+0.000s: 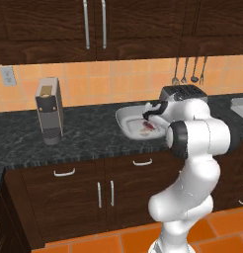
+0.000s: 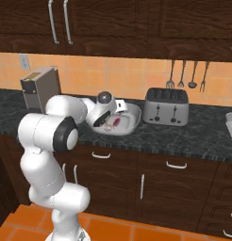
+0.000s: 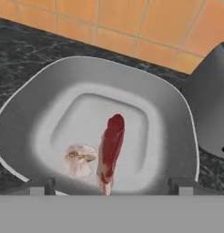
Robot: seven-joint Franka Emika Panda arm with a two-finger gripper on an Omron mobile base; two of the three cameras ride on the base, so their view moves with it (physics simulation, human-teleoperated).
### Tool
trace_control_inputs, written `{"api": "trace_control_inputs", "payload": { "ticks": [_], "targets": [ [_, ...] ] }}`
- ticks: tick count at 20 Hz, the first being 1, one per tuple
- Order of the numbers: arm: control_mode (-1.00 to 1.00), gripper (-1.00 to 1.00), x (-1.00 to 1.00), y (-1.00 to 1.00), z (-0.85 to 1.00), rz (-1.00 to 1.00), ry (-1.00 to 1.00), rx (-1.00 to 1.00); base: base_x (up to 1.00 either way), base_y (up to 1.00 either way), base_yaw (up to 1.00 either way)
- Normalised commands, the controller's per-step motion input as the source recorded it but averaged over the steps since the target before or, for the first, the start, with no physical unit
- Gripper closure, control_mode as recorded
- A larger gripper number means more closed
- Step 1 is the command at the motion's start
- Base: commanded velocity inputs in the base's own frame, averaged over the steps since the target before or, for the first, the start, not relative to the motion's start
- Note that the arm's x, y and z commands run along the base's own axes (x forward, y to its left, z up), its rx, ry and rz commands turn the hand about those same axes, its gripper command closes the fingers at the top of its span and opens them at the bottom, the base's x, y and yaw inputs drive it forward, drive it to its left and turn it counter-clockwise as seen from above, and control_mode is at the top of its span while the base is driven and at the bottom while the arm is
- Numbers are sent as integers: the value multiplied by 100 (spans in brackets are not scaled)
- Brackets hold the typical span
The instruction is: Place one garlic and one steak in each tupperware on the nearby counter, to pack two identical lunches.
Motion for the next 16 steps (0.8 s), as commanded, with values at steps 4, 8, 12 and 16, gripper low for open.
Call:
{"api": "trace_control_inputs", "payload": {
  "ticks": [4,8,12,16],
  "targets": [
    [-100,-100,-82,7,100,-1,0,0,0,0,0],
    [-100,-100,-96,39,100,-5,0,0,0,0,0],
    [-100,-100,-100,42,99,-12,0,1,0,0,0],
    [-100,-100,-100,30,100,-10,0,3,0,0,0]
  ]
}}
